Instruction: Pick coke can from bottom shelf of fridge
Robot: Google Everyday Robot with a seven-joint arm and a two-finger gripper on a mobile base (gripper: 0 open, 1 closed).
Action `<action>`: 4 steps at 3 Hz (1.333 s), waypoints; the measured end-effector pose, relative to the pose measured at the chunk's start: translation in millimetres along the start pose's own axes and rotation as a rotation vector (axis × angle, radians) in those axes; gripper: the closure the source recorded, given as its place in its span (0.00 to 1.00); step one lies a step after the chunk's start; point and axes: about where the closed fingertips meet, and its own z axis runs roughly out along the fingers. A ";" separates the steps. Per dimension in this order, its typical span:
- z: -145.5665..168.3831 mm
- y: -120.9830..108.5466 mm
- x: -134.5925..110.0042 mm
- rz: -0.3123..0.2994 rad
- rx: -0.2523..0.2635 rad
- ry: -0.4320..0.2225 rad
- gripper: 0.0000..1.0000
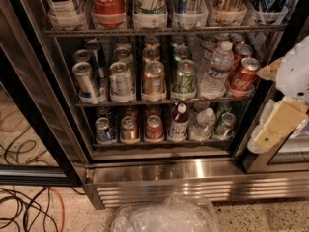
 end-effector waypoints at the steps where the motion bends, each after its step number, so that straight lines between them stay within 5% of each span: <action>1: 22.4 14.1 -3.3 0.038 0.002 -0.059 0.00; 4: 55.9 45.3 -19.8 0.090 -0.077 -0.156 0.00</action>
Offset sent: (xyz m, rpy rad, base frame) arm -0.0049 0.0107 -0.0166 0.0523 -0.0074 -0.0191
